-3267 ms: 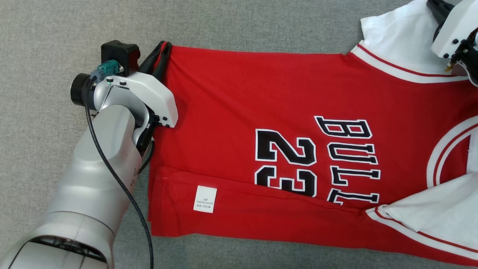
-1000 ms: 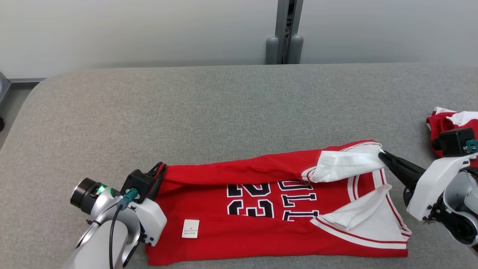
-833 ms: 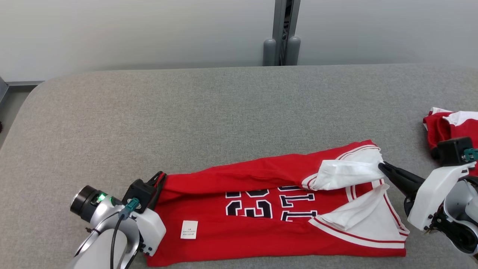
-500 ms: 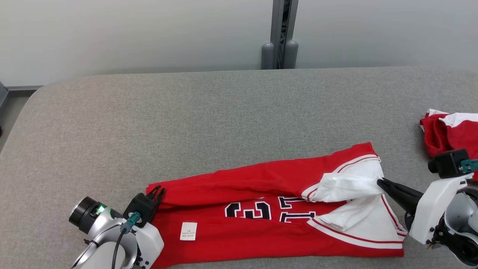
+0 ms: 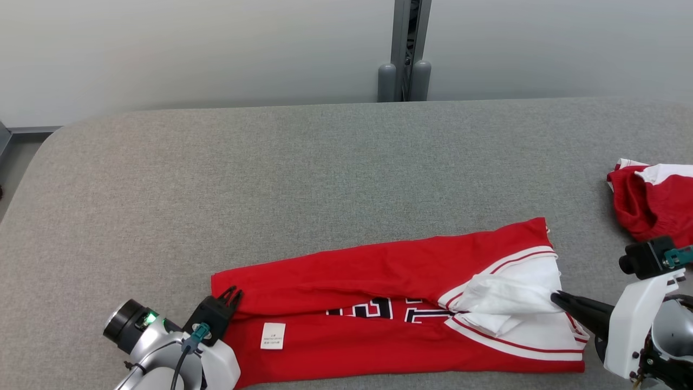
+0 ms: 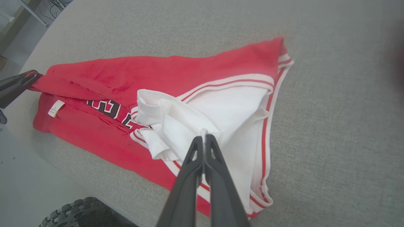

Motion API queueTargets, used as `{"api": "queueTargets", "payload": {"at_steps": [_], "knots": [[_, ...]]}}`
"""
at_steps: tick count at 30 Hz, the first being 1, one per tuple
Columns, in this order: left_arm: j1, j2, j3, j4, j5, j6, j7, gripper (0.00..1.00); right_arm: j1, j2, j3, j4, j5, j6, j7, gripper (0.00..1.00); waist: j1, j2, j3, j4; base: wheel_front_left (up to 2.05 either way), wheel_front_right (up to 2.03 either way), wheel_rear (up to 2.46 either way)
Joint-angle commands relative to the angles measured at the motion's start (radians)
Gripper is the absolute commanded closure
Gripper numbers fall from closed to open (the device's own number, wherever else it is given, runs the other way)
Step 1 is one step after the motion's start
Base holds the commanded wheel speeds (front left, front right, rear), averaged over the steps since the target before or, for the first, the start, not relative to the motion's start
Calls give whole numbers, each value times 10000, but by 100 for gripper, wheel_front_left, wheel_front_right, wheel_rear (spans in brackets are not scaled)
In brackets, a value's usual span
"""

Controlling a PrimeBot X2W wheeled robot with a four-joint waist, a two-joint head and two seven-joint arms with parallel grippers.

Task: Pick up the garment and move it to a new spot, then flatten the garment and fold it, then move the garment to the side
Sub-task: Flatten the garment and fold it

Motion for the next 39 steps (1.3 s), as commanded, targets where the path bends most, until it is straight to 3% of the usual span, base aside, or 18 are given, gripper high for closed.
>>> {"api": "queueTargets", "payload": {"at_steps": [1, 5, 6, 7, 8, 22, 23, 24, 26, 27, 35, 39], "knots": [[164, 97, -55, -119, 5, 65, 101, 100, 289, 49, -249, -44, -165, 2, 267, 100, 0, 0, 9, 1, 0, 0, 0], [387, 171, -192, -396, 5, 76, 351, 100, 679, 170, -798, -64, -460, 2, 755, 100, 0, 0, 28, 8, 0, 0, 0], [431, 193, -226, -478, 5, 73, 414, 100, 773, 228, -937, -60, -541, 2, 862, 87, 0, 0, 35, 11, 0, 0, 0], [474, 207, -265, -575, -4, 68, 475, 100, 874, 275, -1067, -79, -666, 2, 996, 37, 0, 0, 44, 19, 0, 0, 0], [508, 234, -292, -653, -9, 73, 544, 100, 961, 334, -1221, -119, -780, 2, 1082, 0, 0, 0, 54, 27, 0, 0, 0], [1031, 669, -339, -1834, -163, 463, 1461, 100, 2473, 1028, -3414, -590, -1687, 2, 3249, 0, 0, 0, -95, 54, 0, 0, 0], [1136, 707, -355, -1969, -193, 537, 1611, 84, 2702, 1159, -3826, -690, -1908, 2, 3584, 0, 0, 0, -160, 47, 0, 0, 0], [1189, 731, -364, -2034, -212, 577, 1676, 78, 2804, 1248, -4004, -773, -2039, 2, 3758, 0, 0, 0, -196, 44, 0, 0, 0], [1280, 781, -331, -2158, -246, 668, 1829, 51, 2976, 1404, -4448, -911, -2311, 2, 4039, 0, 0, 0, -260, 37, 0, 0, 0], [1325, 797, -308, -2235, -242, 766, 1863, 0, 3063, 1499, -4700, -1031, -2452, 2, 4124, 0, 0, 0, -301, 33, 0, 0, 0], [1518, 810, 6, -2888, -282, 1606, 1806, 0, 3469, 2536, -6534, -1944, -3637, 2, 4211, 0, 0, 0, -482, 27, 0, 0, 0], [1585, 750, 271, -3289, -369, 2060, 1564, 0, 3378, 3068, -7184, -2271, -4310, 2, 3692, 0, 0, 0, -486, 23, 0, 0, 0]]}}
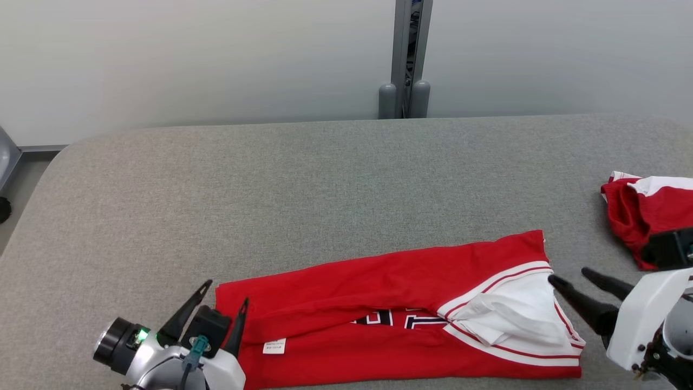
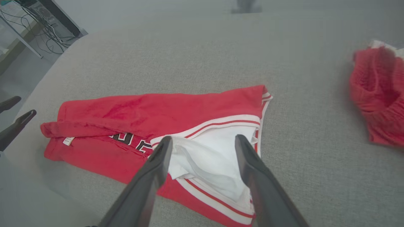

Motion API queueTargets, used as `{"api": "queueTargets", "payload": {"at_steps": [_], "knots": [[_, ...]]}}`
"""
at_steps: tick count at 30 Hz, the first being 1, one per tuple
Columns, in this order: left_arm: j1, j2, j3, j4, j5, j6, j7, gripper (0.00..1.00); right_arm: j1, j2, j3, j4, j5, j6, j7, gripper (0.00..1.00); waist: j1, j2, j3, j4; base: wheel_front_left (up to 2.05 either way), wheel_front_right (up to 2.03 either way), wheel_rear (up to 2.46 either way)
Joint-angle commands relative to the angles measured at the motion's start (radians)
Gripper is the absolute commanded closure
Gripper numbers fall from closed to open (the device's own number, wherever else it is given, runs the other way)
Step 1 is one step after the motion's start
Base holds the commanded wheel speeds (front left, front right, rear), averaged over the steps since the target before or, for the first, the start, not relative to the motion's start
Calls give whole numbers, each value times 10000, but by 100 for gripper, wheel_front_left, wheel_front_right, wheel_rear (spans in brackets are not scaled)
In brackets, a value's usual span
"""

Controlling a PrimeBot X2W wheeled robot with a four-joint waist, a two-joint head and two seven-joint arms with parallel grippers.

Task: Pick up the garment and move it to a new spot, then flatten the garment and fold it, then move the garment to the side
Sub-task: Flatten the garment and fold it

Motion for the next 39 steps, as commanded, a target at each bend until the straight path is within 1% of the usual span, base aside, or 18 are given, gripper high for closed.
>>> {"api": "queueTargets", "payload": {"at_steps": [1, 7, 11, 13, 14, 19, 23, 29, 33, 39], "knots": [[87, -17, 157, -145, -90, 205, -145, 0, -89, 160, -166, -79, -263, 2, -295, 0, 0, 0, 8, 0, 0, 0, 0], [143, -382, 754, -707, -407, 968, -888, 0, -422, 874, -544, 78, -1144, 2, -1984, 0, 0, 0, 106, -42, 0, 0, 0], [212, -701, 1092, -846, -673, 1288, -1530, 0, -574, 1352, -738, 547, -1535, 2, -3356, 0, 0, 0, 187, -75, 0, 0, 0], [199, -869, 1245, -821, -783, 1367, -1821, 0, -617, 1561, -827, 834, -1688, 2, -3993, 0, 0, 0, 221, -99, 0, 0, 0], [199, -869, 1245, -821, -783, 1367, -1821, 0, -617, 1561, -827, 834, -1688, 2, -3993, 0, 0, 0, 221, -99, 0, 0, 0], [407, -1286, 1746, -708, -996, 1455, -2192, 0, -523, 1973, -860, 1689, -2026, 2, -5204, 0, 0, 0, 287, -176, 0, 0, 0], [758, -1776, 2526, -1408, -702, 1531, -2210, 0, -432, 2240, -775, 2326, -1988, 2, -5731, 0, 0, 0, 346, -246, 0, 0, 0], [1574, -2417, 3476, -2064, 45, 1144, -2208, 0, -399, 2407, -530, 3029, -1880, 2, -6191, 0, 0, 0, 411, -354, 0, 0, 0], [1830, -2701, 3903, -2056, 377, 770, -2210, 0, -511, 2397, -424, 3312, -1770, 2, -6335, 0, 0, 0, 430, -381, 0, 0, 0], [1608, -2951, 4530, -1819, 797, 186, -2211, 0, -704, 2287, -272, 3543, -1617, 2, -6418, 0, 0, 0, 442, -382, 0, 0, 0]]}}
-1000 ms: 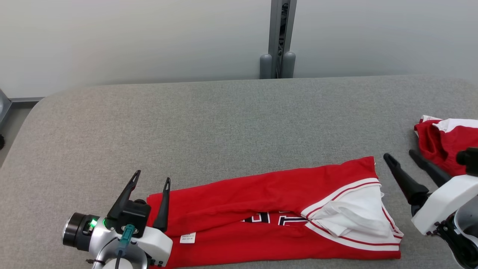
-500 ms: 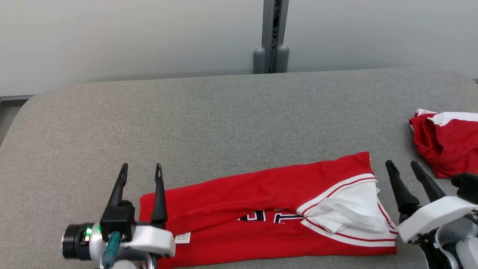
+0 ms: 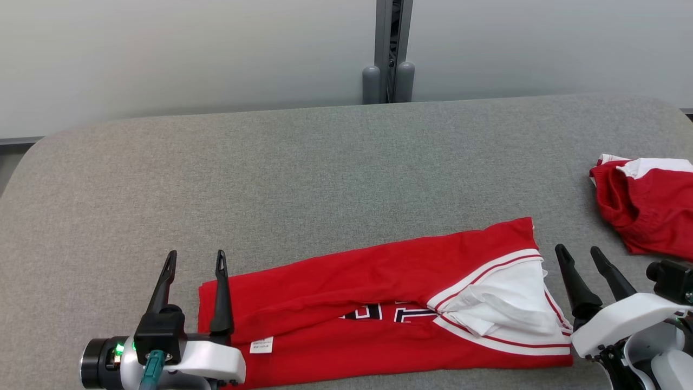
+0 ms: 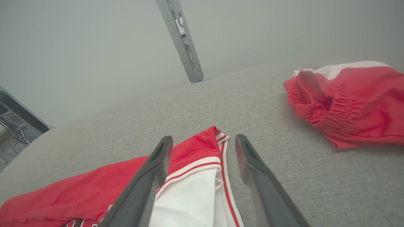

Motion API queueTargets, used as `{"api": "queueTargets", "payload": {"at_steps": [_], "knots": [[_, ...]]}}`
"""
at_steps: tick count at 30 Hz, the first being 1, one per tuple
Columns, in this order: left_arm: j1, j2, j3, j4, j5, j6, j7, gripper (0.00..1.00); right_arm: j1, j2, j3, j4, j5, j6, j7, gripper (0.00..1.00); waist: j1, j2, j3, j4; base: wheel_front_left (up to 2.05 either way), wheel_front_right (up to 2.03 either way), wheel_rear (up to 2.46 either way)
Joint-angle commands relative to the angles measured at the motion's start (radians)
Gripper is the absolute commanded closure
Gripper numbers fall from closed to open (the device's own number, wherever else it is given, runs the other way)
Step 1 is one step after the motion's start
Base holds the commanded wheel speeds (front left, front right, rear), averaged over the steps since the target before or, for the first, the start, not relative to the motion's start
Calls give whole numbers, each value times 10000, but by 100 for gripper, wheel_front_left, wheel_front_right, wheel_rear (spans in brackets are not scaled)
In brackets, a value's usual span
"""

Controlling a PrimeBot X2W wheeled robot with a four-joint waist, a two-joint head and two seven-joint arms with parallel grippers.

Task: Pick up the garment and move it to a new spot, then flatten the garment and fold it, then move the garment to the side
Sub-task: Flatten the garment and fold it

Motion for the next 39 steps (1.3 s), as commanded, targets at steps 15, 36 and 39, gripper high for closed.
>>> {"api": "queueTargets", "payload": {"at_steps": [15, 36, 39], "knots": [[-411, -355, 718, 577, 652, -976, -39, 0, -589, -301, 419, 1496, 1176, 2, 1179, 0, 0, 0, 321, 235, 0, 0, 0], [-806, -440, 1052, 941, 1160, -1507, -40, 0, -1679, -1623, 3539, 3094, 4148, 2, 1215, 0, 0, 0, 728, 700, 0, 0, 0], [-823, -433, 1043, 929, 1234, -1528, -40, 0, -1752, -1725, 4009, 3155, 4592, 2, 1193, 0, 0, 0, 773, 730, 0, 0, 0]]}}
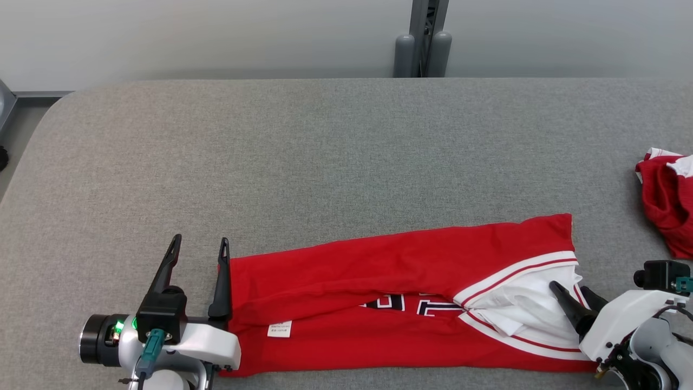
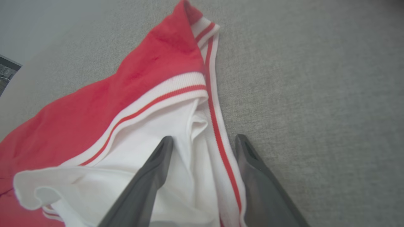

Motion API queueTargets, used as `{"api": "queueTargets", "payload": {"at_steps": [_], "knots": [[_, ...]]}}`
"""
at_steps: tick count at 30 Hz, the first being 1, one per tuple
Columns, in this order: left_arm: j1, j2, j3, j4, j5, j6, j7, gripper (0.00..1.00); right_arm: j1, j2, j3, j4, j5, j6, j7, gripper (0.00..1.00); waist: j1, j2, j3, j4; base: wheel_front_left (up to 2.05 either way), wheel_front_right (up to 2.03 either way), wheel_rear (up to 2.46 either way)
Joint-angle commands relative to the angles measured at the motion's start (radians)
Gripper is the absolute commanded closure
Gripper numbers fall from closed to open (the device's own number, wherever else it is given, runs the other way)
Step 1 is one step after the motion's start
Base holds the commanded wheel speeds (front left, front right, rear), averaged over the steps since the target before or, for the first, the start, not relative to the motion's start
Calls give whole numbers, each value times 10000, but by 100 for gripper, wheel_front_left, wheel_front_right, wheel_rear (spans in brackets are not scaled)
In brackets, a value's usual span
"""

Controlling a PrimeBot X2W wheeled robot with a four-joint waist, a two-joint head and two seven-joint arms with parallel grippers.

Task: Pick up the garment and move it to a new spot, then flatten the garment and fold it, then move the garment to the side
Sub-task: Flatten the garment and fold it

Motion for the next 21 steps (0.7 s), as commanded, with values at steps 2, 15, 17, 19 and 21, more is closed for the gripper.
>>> {"api": "queueTargets", "payload": {"at_steps": [2, 15, 17, 19, 21], "knots": [[-133, 47, 15, -2, 117, -68, -40, 0, 8, -1, 447, 148, 330, 2, -6, 0, 0, 0, 29, 29, 0, 0, 0], [-195, 31, -172, 63, 183, -73, -40, 0, -348, 124, 2213, 178, 1595, 28, -84, 0, 0, 0, 48, 269, 0, 0, 0], [-180, 28, -188, 71, 166, -54, -40, 0, -423, 170, 2446, 176, 1724, 36, -134, 0, 0, 0, 38, 304, 0, 0, 0], [-188, 23, -202, 78, 142, -33, -40, 0, -533, 216, 2656, 173, 1848, 36, -177, 0, 0, 0, 40, 341, 0, 0, 0], [-213, 17, -215, 74, 115, -17, -40, 0, -652, 257, 2851, 165, 1946, 38, -209, 0, 0, 0, 55, 376, 0, 0, 0]]}}
